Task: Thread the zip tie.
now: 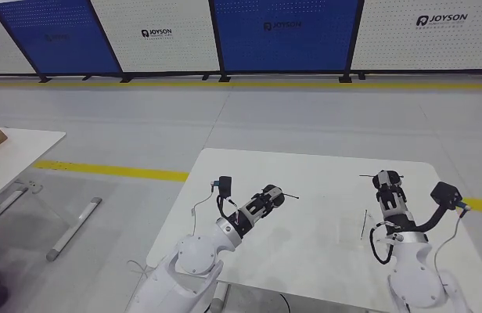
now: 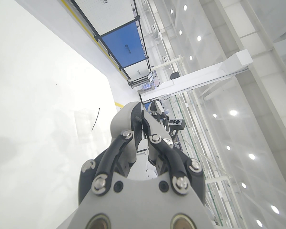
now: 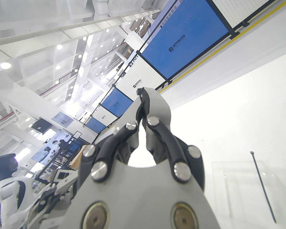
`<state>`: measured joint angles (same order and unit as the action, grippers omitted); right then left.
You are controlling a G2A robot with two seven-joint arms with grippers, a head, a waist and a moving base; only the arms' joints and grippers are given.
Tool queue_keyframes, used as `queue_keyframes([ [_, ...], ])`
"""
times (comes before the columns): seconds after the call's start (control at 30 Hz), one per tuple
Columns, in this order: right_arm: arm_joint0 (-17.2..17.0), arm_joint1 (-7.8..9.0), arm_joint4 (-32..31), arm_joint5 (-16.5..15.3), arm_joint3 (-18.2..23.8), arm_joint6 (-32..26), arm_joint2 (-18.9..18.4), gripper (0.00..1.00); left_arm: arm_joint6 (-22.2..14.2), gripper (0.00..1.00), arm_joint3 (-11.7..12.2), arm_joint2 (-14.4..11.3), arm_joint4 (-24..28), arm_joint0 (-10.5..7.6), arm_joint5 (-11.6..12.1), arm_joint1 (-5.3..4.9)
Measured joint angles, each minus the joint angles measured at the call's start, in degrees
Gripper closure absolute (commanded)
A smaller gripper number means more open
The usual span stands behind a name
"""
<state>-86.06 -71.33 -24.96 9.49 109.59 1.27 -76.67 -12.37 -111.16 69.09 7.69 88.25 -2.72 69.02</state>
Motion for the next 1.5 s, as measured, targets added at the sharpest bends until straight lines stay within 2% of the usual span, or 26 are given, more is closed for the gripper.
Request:
queue_keyframes([
  [0.4, 0.0, 0.0, 0.0, 0.0, 0.0, 0.0, 0.0, 1.0, 0.0, 1.0, 0.0, 0.0, 0.0, 0.0, 0.0, 0.0],
  [0.5, -0.28, -0.19, 0.66, -0.54, -0.04, 1.51, 0.04, 1.0, 0.0, 1.0, 0.0, 0.0, 0.0, 0.0, 0.0, 0.0],
  [0.67, -1.98, -0.73, -0.75, -1.6, 1.34, 5.3, 2.78, 1.0, 0.0, 1.0, 0.0, 0.0, 0.0, 0.0, 0.0, 0.0],
  [0.83, -2.11, -1.07, -7.68, -0.67, 0.74, 4.18, 7.37, 1.0, 0.0, 1.0, 0.0, 0.0, 0.0, 0.0, 0.0, 0.0],
  [1.17, -1.92, -1.08, -7.97, -0.25, 0.56, 3.27, 7.48, 1.0, 0.11, 1.0, 0.06, 0.0, -0.03, -0.05, -0.01, 0.01],
  [1.4, -1.92, -1.08, -7.98, -0.25, 0.56, 3.27, 7.48, 1.0, 5.47, 1.0, 2.57, -2.02, -5.91, -3.24, -0.72, 0.46],
  [1.5, -1.92, -1.08, -7.98, -0.25, 0.56, 3.27, 7.48, 1.0, 5.58, 1.0, 2.61, -2.11, -6.15, -3.27, -0.68, 0.46],
])
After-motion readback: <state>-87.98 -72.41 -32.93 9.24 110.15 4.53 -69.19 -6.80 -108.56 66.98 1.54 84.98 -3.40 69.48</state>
